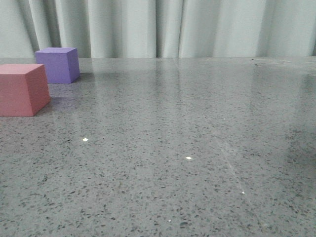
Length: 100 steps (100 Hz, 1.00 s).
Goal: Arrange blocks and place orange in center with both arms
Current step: 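Lift the orange cube and carry it toward the purple cube, then lower the orange cube between the purple and pink cubes, release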
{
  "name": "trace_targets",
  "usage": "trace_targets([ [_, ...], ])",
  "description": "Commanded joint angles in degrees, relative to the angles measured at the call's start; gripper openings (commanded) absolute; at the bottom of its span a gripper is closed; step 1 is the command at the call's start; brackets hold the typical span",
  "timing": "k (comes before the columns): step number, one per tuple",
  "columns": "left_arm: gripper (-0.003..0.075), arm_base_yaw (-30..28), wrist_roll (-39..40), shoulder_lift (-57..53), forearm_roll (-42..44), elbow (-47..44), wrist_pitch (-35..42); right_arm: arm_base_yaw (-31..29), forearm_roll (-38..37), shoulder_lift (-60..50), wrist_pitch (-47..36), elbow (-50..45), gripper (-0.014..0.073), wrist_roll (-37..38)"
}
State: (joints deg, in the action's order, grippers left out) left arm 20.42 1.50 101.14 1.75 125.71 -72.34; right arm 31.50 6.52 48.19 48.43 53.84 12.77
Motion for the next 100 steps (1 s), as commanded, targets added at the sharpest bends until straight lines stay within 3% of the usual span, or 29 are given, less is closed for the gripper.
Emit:
trace_targets([
  [1, 0.0184, -2.24, 5.57, -5.02, 0.60, -1.03, 0.25, -0.05, 0.36, -0.71, -3.88, 1.38, 0.0591, -0.51],
  [21, 0.0184, -6.20, 11.44, -7.74, 1.01, -10.83, 1.82, -0.05, 0.36, -0.71, -3.87, 1.38, 0.0591, -0.51],
  [59, 0.0184, -6.00, 15.68, -8.10, 1.07, -27.92, 11.71, -0.05, 0.36, -0.71, -3.92, 1.38, 0.0591, -0.51],
  [100, 0.0184, -6.00, 16.15, -8.00, 0.83, -36.85, 21.59, -0.05, 0.36, -0.71, -4.26, 1.38, 0.0591, -0.51],
])
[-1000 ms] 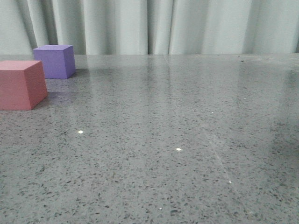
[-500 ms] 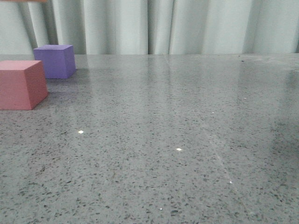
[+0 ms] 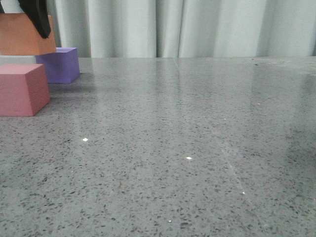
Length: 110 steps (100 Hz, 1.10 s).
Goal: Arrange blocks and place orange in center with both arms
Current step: 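Lower the orange cube between the purple and pink cubes, release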
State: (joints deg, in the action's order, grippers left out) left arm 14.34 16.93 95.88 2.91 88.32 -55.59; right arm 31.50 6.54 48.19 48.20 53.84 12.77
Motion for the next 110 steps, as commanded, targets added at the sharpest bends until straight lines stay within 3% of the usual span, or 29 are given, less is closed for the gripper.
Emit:
trace_targets([
  [1, 0.0184, 0.07, 0.72, -2.73, -0.34, 0.53, 4.83, -0.05, 0.33, -0.71, -4.03, 1.38, 0.0591, -0.51],
  [110, 0.0184, 0.07, 0.86, 3.51, -1.13, -0.45, 8.15, -0.05, 0.33, -0.71, -4.79, 1.38, 0.0591, -0.51],
])
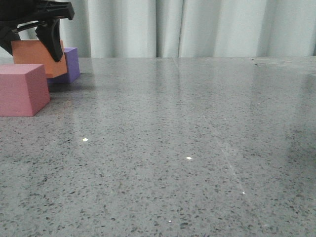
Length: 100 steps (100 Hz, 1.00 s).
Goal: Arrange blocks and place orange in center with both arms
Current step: 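Lower the orange cube between the purple and pink cubes, release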
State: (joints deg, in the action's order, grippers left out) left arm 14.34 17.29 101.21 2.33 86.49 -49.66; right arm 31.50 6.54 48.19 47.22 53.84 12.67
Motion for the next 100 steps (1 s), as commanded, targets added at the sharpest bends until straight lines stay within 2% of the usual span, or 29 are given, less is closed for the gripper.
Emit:
trace_targets([
  [1, 0.0184, 0.07, 0.50, -1.81, -0.55, 1.38, 2.05, -0.05, 0.33, -0.71, -3.80, 1.38, 0.0591, -0.41],
  [58, 0.0190, 0.07, 0.50, 1.34, -0.78, 1.38, 0.80, -0.05, 0.33, -0.71, -3.80, 1.38, 0.0591, -0.41],
  [67, 0.0247, 0.07, 0.50, 1.34, -0.78, 1.38, 0.80, -0.05, 0.33, -0.71, -3.80, 1.38, 0.0591, -0.41],
  [82, 0.0450, 0.07, 0.32, 1.34, -0.78, 1.38, 0.52, -0.05, 0.33, -0.71, -3.80, 1.38, 0.0591, -0.41],
  [87, 0.0495, 0.07, 0.32, 1.34, -0.78, 1.38, 0.41, -0.05, 0.33, -0.71, -3.80, 1.38, 0.0591, -0.41],
  [100, 0.0514, 0.07, 0.32, 1.34, -0.78, 1.50, -0.09, -0.05, 0.33, -0.71, -3.80, 1.38, 0.0591, -0.41],
])
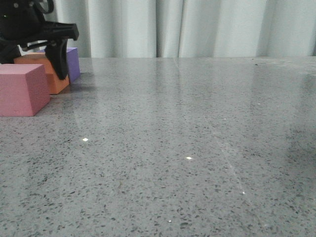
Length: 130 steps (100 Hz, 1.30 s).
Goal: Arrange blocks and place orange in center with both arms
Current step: 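Lower the orange cube between the purple and pink cubes, release, then raise the left gripper away from the cubes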
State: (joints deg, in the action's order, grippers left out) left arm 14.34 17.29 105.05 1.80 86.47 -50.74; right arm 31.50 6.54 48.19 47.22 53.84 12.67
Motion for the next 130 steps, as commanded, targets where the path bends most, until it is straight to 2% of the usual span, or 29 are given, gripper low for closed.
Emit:
trace_targets([
  [1, 0.0514, 0.07, 0.32, -2.51, -0.25, 1.61, 1.02, -0.05, 0.33, -0.71, -3.80, 1.38, 0.0591, -0.41],
  [27, 0.0514, 0.07, 0.32, -5.32, -0.25, 1.61, 1.73, -0.05, 0.33, -0.71, -3.80, 1.38, 0.0591, -0.41],
  [75, 0.0513, 0.07, 0.32, -20.78, -0.13, 0.73, 5.90, -0.05, -0.23, -0.71, -4.19, 1.38, 0.0591, -0.41],
  [91, 0.0513, 0.07, 0.32, -28.65, -0.13, -6.02, 10.81, -0.05, -0.80, -1.49, -4.81, 0.76, 0.0591, -0.44],
  [112, 0.0506, 0.07, 0.32, -41.10, -0.13, -18.10, 16.30, -0.05, -1.35, -7.10, -10.88, -4.07, 0.0591, -0.44],
  [121, 0.0456, 0.07, 0.32, -46.10, -0.13, -22.56, 17.64, -0.05, -2.41, -10.16, -12.94, -6.74, 0.0572, -0.48],
  [130, 0.0356, 0.07, 0.32, -50.72, -0.13, -26.93, 19.50, -0.05, -3.19, -12.91, -14.08, -9.10, 0.0472, -0.48],
])
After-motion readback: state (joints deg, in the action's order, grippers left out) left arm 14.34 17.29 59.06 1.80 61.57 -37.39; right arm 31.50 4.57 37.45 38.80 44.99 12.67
